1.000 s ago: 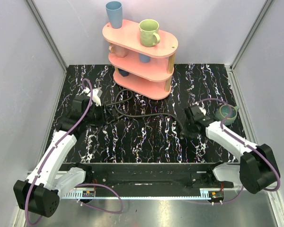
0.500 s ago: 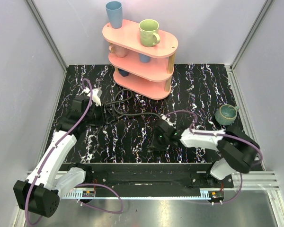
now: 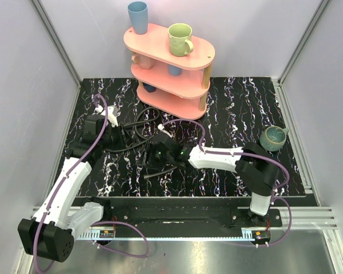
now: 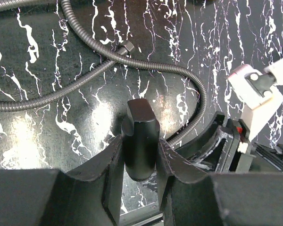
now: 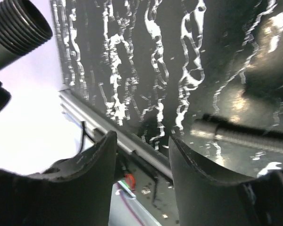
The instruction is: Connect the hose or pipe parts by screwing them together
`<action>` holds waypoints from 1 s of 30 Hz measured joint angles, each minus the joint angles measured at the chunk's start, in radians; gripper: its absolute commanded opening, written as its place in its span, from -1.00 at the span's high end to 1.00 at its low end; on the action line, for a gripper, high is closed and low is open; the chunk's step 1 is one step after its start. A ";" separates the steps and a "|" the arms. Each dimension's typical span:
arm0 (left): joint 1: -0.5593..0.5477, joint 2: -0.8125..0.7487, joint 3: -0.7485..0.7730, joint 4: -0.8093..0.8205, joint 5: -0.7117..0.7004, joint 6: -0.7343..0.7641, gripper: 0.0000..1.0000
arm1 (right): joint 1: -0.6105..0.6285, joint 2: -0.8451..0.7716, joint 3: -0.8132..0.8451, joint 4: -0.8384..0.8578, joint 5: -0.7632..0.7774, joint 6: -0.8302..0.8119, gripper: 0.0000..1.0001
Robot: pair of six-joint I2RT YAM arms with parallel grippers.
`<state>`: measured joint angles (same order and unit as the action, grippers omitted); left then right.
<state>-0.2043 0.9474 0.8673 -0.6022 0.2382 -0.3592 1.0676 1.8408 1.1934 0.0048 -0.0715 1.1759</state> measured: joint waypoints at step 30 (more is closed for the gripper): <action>0.100 0.101 -0.027 -0.005 0.145 -0.038 1.00 | -0.043 0.026 -0.165 0.117 -0.554 -1.731 -0.15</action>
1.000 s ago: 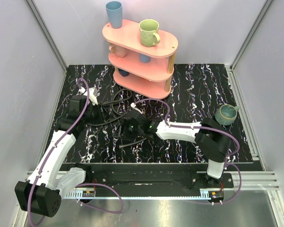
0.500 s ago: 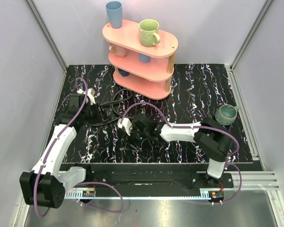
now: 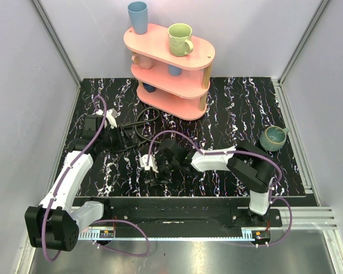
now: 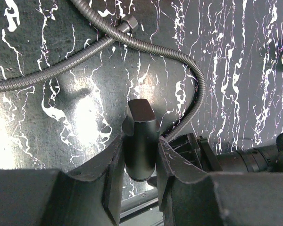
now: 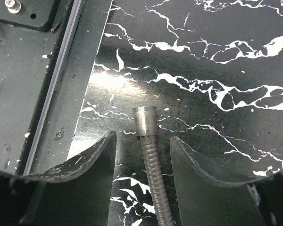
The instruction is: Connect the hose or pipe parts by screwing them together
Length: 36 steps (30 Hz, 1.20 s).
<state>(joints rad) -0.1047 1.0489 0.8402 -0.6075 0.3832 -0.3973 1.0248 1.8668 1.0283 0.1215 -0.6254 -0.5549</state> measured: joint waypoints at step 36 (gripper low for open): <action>0.014 0.026 -0.016 0.026 0.033 -0.007 1.00 | 0.011 0.124 -0.002 0.194 -0.045 -0.083 0.96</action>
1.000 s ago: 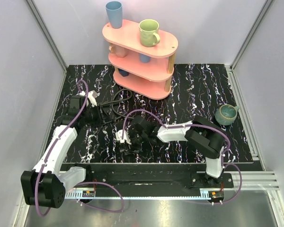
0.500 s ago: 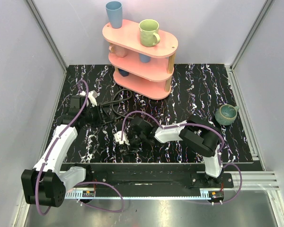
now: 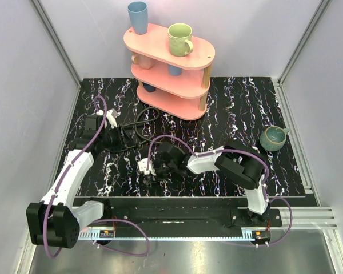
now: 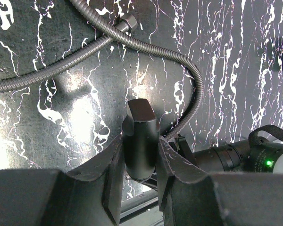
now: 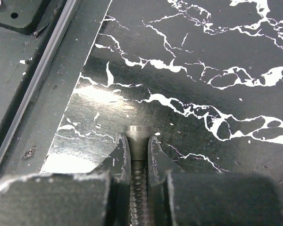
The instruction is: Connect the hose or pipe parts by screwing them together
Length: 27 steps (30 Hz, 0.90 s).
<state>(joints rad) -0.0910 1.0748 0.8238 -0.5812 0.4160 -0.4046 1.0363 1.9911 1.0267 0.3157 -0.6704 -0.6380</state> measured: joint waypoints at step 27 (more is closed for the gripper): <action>-0.109 0.081 -0.206 0.354 0.246 -0.273 1.00 | 0.000 -0.372 -0.422 0.878 0.189 0.443 1.00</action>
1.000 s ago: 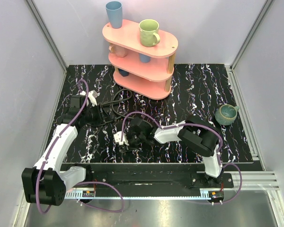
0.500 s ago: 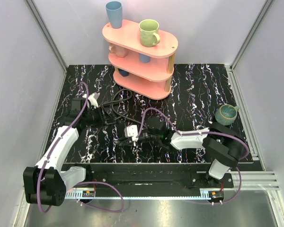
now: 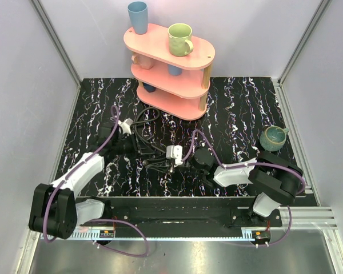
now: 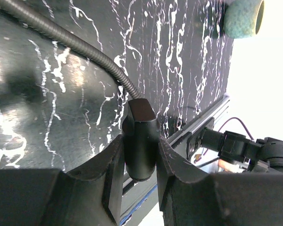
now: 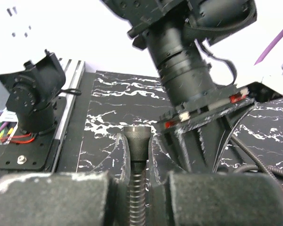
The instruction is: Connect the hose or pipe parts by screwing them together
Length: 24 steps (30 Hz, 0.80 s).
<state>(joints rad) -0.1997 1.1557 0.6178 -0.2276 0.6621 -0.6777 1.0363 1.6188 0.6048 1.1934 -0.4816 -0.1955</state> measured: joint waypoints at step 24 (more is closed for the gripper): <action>-0.091 -0.158 0.216 -0.278 -0.167 0.140 1.00 | -0.048 -0.362 -0.113 -0.262 0.098 -0.196 1.00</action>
<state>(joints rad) -0.2909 0.9974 0.8341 -0.5060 0.4950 -0.5381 0.9886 1.2568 0.4915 0.9318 -0.3836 -0.3920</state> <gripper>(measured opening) 0.316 0.123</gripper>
